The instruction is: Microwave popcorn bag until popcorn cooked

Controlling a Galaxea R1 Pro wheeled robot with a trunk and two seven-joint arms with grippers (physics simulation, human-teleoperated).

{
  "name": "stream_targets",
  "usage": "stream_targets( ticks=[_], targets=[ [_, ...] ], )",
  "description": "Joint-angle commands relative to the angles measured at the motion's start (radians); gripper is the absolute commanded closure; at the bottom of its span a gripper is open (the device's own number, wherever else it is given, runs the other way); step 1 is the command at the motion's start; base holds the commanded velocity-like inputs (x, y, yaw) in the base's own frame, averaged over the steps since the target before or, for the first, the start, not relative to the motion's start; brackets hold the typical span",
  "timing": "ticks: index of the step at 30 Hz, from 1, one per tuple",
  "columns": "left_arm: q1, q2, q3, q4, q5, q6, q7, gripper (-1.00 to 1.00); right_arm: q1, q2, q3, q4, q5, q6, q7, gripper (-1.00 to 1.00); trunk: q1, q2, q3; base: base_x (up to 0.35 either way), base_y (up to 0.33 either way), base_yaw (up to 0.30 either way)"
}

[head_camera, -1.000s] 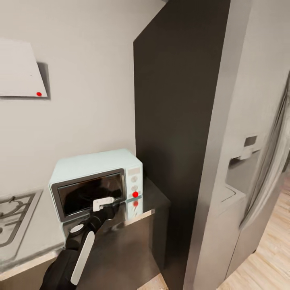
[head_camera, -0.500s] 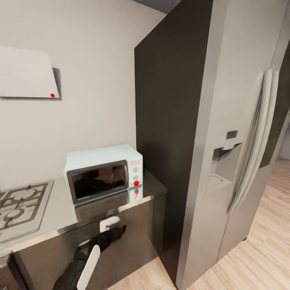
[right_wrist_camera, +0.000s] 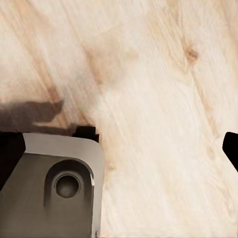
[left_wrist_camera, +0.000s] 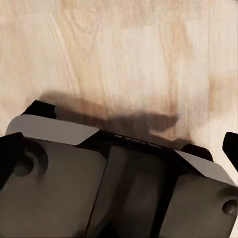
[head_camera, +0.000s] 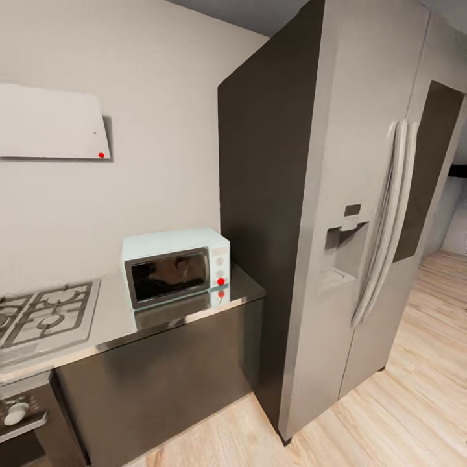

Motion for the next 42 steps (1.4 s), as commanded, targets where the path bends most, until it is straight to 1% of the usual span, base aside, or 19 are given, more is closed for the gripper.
stream_targets(
  ticks=[1,3,4,6,7,8,10,13,17,30,34,38,42],
  targets=[
    [-0.002,0.0,-0.002,0.005,0.007,-0.011,0.004,-1.0,-0.001,-0.001,0.001,0.003,0.011,-0.004,0.002,-1.0,0.0,-0.001,-0.001,-0.257,0.0,0.0],
    [-0.001,0.006,-0.002,0.011,0.004,-0.028,0.004,-1.0,-0.002,0.0,0.034,0.003,0.032,-0.006,0.001,-1.0,0.0,-0.001,-0.001,-0.154,0.0,0.0],
    [0.0,0.015,-0.003,0.014,0.003,-0.034,0.004,-1.0,-0.001,0.001,0.053,0.003,0.042,-0.006,0.002,-1.0,0.0,-0.001,-0.001,-0.061,0.0,0.0],
    [0.004,0.035,-0.003,0.015,0.0,-0.039,0.003,-1.0,-0.001,0.005,0.067,0.004,0.047,-0.003,0.002,-1.0,0.0,-0.001,-0.001,-0.03,0.0,0.0],
    [0.039,0.06,-0.004,0.016,-0.002,-0.065,0.002,-1.0,-0.002,0.01,0.072,0.005,0.046,0.002,0.002,-1.0,0.0,-0.001,-0.001,-0.004,0.0,0.0],
    [0.066,0.07,-0.005,0.016,-0.003,-0.12,0.002,-1.0,-0.001,0.011,0.074,0.006,0.048,0.004,0.004,-1.0,0.0,-0.001,-0.001,0.0,0.0,0.0],
    [0.071,0.072,-0.005,0.016,-0.003,-0.137,0.001,-1.0,-0.001,0.01,0.074,0.006,0.048,0.004,0.006,-1.0,0.0,-0.001,-0.001,0.0,0.0,0.0],
    [0.077,0.07,-0.005,0.016,-0.003,-0.144,0.001,-1.0,-0.001,0.01,0.073,0.007,0.045,0.006,0.004,-1.0,0.0,-0.001,-0.001,0.0,0.0,0.015],
    [0.085,0.071,-0.005,0.016,-0.001,-0.146,0.004,-1.0,-0.002,0.005,0.073,0.006,0.045,0.003,0.003,-1.0,0.0,-0.001,-0.001,0.0,0.0,0.261],
    [0.086,0.071,-0.005,0.016,-0.003,-0.146,0.002,-1.0,-0.002,0.001,0.071,0.006,0.043,0.005,0.004,-1.0,0.0,-0.001,-0.002,0.0,0.0,0.269],
    [0.086,0.071,-0.006,0.016,-0.003,-0.145,0.003,-1.0,-0.002,0.0,0.07,0.006,0.041,0.007,0.014,-1.0,0.0,-0.001,-0.003,0.0,0.0,0.27],
    [0.086,0.071,-0.006,0.016,-0.002,-0.145,0.004,-1.0,-0.002,-0.001,0.067,0.006,0.039,0.043,0.017,-1.0,0.0,-0.001,-0.004,0.0,0.0,0.282],
    [0.086,0.071,-0.005,0.016,-0.001,-0.145,0.004,-1.0,-0.002,-0.001,0.067,0.006,0.039,0.047,0.016,-1.0,0.0,-0.001,-0.006,0.0,0.0,0.288]
  ],
)
